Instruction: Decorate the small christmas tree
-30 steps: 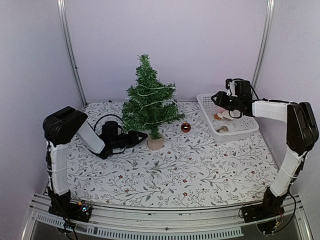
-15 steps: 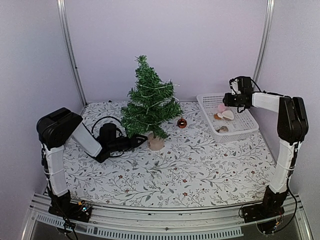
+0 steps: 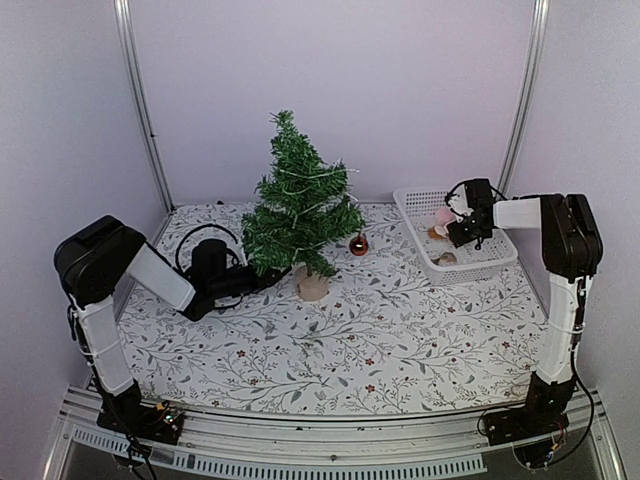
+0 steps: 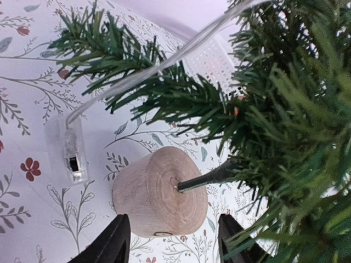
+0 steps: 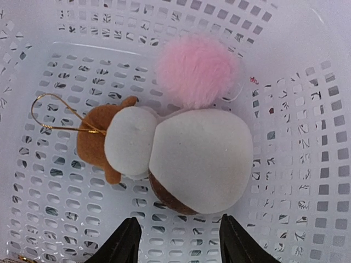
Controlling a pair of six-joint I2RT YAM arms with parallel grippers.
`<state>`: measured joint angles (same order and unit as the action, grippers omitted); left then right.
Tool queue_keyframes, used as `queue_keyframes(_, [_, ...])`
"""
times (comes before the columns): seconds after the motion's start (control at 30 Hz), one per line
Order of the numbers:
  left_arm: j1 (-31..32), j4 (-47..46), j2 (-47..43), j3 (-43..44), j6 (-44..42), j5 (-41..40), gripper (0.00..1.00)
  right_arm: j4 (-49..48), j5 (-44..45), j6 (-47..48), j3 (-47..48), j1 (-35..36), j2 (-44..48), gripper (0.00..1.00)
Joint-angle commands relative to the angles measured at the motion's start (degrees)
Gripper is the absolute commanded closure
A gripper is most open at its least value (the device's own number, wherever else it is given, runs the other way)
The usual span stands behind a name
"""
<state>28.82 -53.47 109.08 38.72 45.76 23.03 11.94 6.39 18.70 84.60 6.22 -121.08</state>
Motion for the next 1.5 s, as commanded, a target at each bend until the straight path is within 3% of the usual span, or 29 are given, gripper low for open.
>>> queue_keyframes(0.0, [-0.17, 2.6, -1.77, 0.78, -1.67, -0.5, 0.44, -7.4, 1.52, 5.33, 1.1, -0.02, -2.41, 0.47])
queue_keyframes(0.33, [-0.51, 7.45, -7.03, 0.16, -4.06, -2.13, 0.44, -8.47, 3.5, 8.25, 6.65, 0.02, -9.87, 0.54])
queue_keyframes(0.43, [-0.72, 8.97, -8.44, -0.02, -4.86, -2.33, 0.44, -7.9, 2.97, 8.57, 7.76, -0.06, -11.04, 0.66])
queue_keyframes(0.57, [-1.02, 10.06, -10.72, -1.01, -5.83, -2.94, 0.44, -6.35, 3.11, 7.6, 7.62, -0.05, -9.84, 0.93])
queue_keyframes(0.63, [-1.09, 10.56, -12.21, -1.75, -6.24, -3.36, 0.45, -6.2, 2.97, 7.04, 6.07, 0.09, -6.7, 1.0])
queue_keyframes(0.9, [-1.13, 12.96, -19.01, -4.67, -8.44, -5.66, 0.45, -3.37, -4.01, 4.4, 0.38, 0.09, 9.76, 1.0])
queue_keyframes(1.27, [-1.39, 20.86, -34.26, -10.28, -12.82, -12.31, 0.41, 6.51, -19.14, -6.43, -7.96, 3.38, 27.88, 1.0])
queue_keyframes(1.47, [-1.57, 26.51, -44.82, -14.9, -15.56, -13.38, 0.4, 12.14, -33.7, -11.05, -14.42, 8.15, 39.55, 1.0])
